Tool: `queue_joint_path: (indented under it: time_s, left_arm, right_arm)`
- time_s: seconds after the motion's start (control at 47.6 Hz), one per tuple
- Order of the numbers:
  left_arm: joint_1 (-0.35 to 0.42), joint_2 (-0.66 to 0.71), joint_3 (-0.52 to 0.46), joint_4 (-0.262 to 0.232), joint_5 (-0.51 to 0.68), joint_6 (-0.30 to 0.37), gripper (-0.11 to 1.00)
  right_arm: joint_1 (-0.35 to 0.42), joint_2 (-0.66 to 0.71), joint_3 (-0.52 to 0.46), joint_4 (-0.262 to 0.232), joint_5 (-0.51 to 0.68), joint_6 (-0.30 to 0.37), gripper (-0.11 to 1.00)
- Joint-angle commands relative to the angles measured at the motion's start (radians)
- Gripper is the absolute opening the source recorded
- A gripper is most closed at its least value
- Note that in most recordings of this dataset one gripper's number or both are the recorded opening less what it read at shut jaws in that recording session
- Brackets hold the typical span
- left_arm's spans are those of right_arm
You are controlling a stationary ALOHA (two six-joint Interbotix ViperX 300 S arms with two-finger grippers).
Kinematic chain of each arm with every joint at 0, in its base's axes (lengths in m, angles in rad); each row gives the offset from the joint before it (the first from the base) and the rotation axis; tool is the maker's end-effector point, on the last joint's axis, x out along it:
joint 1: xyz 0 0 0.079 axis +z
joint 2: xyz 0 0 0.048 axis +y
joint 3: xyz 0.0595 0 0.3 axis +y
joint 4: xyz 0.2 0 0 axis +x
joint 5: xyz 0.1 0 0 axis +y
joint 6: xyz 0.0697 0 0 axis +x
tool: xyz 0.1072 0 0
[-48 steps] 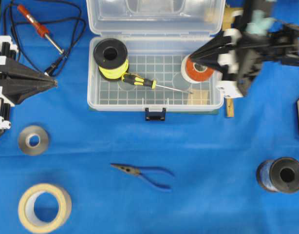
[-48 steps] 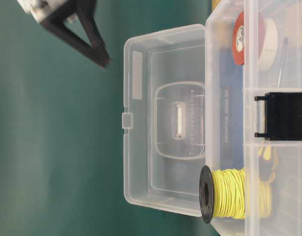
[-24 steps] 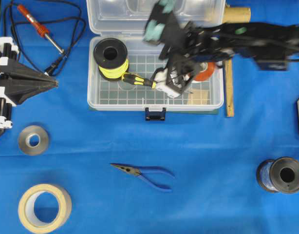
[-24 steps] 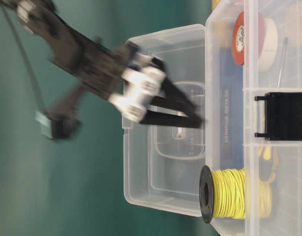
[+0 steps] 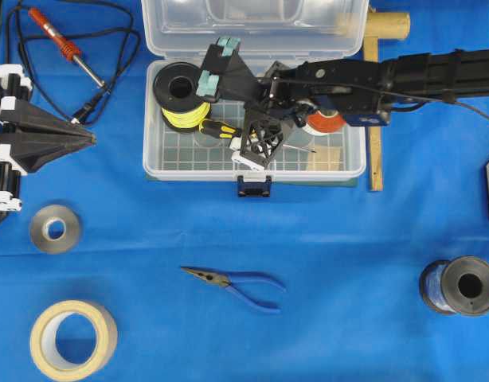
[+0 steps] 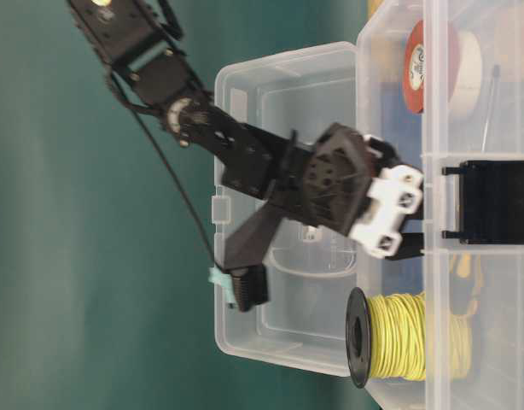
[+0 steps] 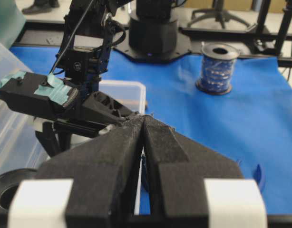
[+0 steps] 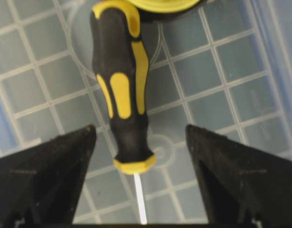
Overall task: Pick the screwdriver from the toolbox among several items.
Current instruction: 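Lower the right gripper and close it on the screwdriver handle, then lift the screwdriver out of the toolbox and carry it toward the pliers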
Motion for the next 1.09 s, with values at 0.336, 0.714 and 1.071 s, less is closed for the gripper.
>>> queue_joint_path:
  time_s: [0.336, 0.714, 1.071]
  left_arm:
    - [0.002, -0.002, -0.008, -0.002, 0.006, 0.002, 0.0]
    - [0.003, -0.003, -0.008, 0.0, 0.006, 0.0, 0.0]
    - [0.015, -0.003, -0.008, 0.0, 0.006, 0.0, 0.0]
  right_arm:
    - [-0.003, -0.048, -0.021, -0.005, 0.014, -0.014, 0.26]
    - [0.037, -0.314, -0.023, -0.003, 0.215, 0.015, 0.26]
    - [0.296, -0.407, -0.023, -0.032, 0.235, 0.173, 0.26]
